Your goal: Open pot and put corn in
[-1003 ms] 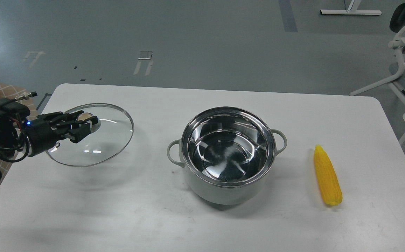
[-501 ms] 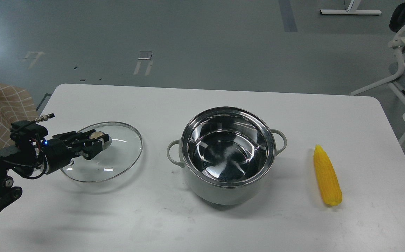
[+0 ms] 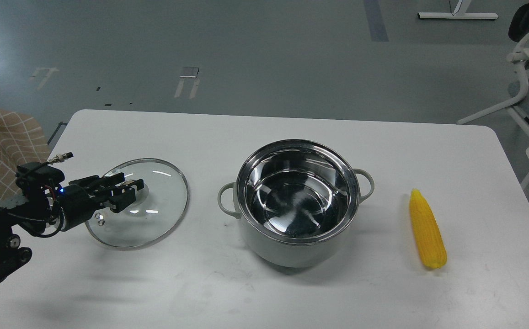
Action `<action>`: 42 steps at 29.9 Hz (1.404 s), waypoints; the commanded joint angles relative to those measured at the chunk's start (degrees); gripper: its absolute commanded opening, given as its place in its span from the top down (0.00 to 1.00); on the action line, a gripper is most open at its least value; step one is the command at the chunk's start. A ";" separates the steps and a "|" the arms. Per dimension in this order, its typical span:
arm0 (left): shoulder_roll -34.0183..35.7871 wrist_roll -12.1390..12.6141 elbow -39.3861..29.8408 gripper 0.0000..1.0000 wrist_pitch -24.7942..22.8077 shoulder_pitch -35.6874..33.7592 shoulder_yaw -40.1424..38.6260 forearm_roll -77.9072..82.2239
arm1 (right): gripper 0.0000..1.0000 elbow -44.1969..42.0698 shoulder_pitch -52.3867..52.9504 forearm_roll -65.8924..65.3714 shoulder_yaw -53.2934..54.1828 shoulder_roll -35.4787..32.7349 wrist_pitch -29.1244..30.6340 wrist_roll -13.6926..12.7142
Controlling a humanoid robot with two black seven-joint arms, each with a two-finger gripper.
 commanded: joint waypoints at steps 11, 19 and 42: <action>0.52 -1.32 -0.01 0.13 0.50 -5.52 -6.68 -15.70 | 0.00 3.71 -1.82 -12.02 -0.43 -4.75 0.00 0.01; -0.01 -3.26 0.07 0.13 -0.64 -21.35 -9.05 -52.07 | 0.00 19.17 -10.95 -38.56 -1.75 -9.84 0.00 0.18; -10.56 -2.64 5.00 0.03 -16.55 -24.43 -24.52 -82.17 | 0.11 35.27 -23.09 -94.13 -31.89 -9.32 0.00 1.15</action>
